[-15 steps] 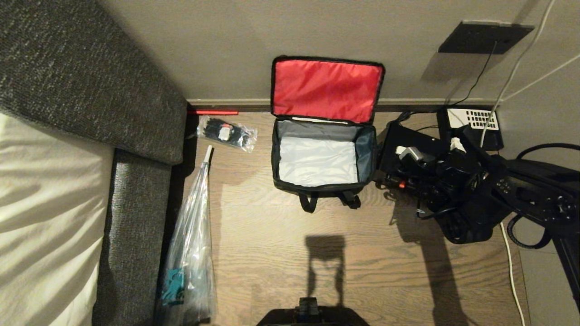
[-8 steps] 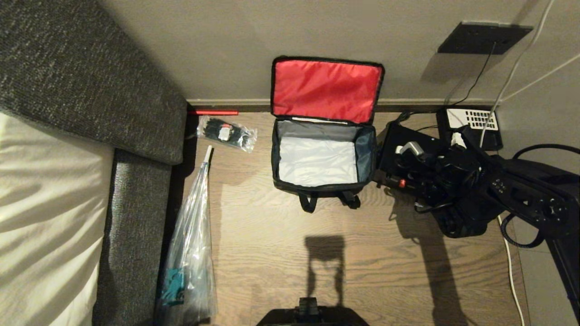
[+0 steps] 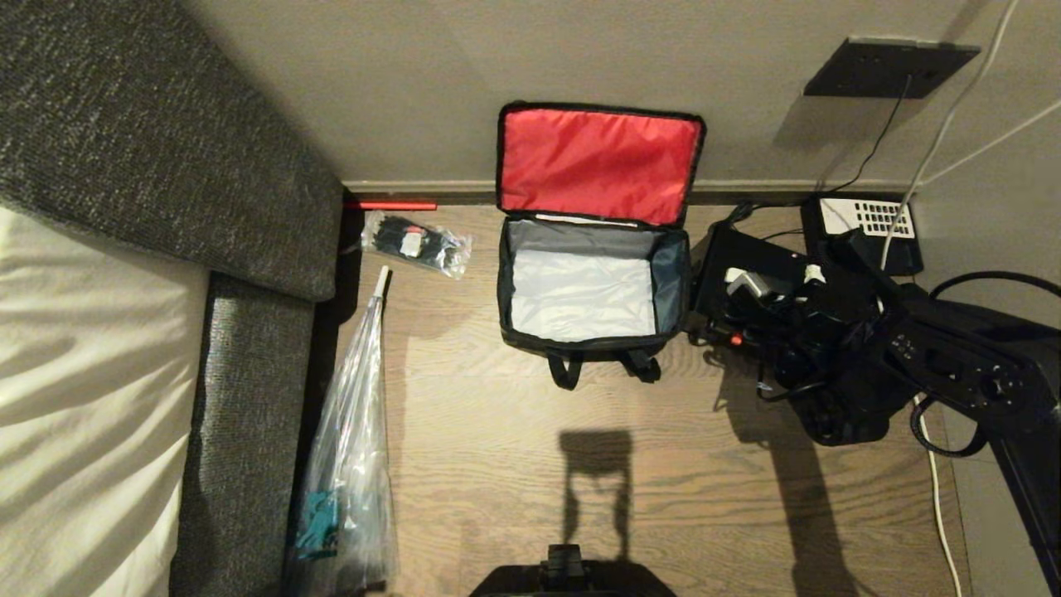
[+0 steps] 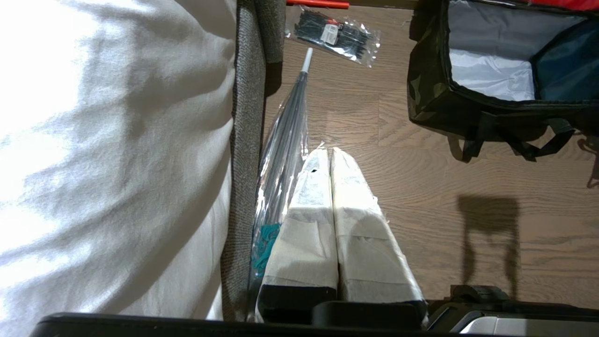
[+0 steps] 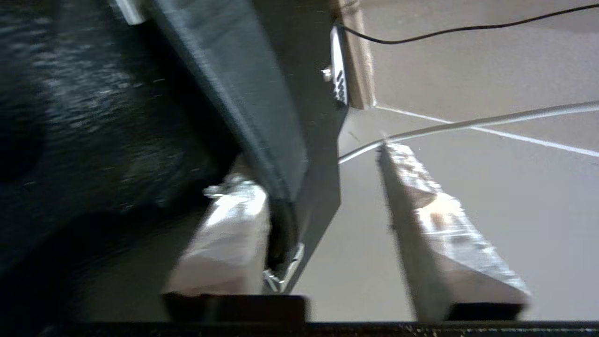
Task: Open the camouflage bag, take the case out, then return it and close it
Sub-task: Grip the handle again, then place the black box back
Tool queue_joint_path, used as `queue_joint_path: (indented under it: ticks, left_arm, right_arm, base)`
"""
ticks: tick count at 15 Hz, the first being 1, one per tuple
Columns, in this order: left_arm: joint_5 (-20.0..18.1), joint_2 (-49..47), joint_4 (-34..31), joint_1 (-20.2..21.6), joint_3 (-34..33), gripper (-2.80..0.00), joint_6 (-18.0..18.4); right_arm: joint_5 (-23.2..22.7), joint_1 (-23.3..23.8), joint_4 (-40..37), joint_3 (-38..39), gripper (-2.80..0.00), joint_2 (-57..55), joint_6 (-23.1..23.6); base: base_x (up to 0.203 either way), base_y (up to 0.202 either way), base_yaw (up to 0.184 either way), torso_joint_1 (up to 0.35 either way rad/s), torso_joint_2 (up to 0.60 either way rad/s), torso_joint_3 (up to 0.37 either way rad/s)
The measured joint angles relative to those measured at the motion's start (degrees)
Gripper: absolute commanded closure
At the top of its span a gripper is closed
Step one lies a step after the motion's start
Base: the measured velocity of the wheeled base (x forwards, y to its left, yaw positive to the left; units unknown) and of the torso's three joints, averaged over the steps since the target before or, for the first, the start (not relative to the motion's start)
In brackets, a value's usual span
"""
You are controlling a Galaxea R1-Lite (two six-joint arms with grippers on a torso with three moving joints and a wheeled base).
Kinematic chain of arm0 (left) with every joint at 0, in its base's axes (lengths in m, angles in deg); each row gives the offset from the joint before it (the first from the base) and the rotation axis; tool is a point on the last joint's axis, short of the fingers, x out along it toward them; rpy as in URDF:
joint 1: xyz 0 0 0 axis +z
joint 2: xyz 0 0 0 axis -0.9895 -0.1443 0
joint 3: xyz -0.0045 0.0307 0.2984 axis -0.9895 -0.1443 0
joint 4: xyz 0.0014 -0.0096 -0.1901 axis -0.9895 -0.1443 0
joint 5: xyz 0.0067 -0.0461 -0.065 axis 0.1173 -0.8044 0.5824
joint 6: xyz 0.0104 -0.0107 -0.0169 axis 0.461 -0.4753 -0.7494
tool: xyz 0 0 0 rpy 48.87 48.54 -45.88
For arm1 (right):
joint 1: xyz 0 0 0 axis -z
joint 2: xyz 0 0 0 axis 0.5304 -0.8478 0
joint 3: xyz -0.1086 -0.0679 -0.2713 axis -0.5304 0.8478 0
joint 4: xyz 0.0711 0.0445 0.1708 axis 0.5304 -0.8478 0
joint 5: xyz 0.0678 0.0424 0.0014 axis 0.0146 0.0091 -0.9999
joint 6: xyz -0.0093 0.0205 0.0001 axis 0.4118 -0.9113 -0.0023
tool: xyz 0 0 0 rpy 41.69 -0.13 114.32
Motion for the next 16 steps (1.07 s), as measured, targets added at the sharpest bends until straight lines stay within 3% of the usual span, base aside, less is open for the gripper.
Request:
queue_joint_path:
  ticks: [8,16]
  left_arm:
    - [0.0,0.0,0.0,0.0,0.0,0.0,0.0]
    - [0.0,0.0,0.0,0.0,0.0,0.0,0.0]
  right_arm:
    - [-0.1,-0.4,-1.3,1.9,0.0,4.0,0.2]
    - [-0.6,-3.0,-0.5,7.0,0.0,18.0,7.2]
  base:
    - [0.0,0.0,0.0,0.0,0.0,0.0]
    - [0.0,0.0,0.0,0.0,0.0,0.0]
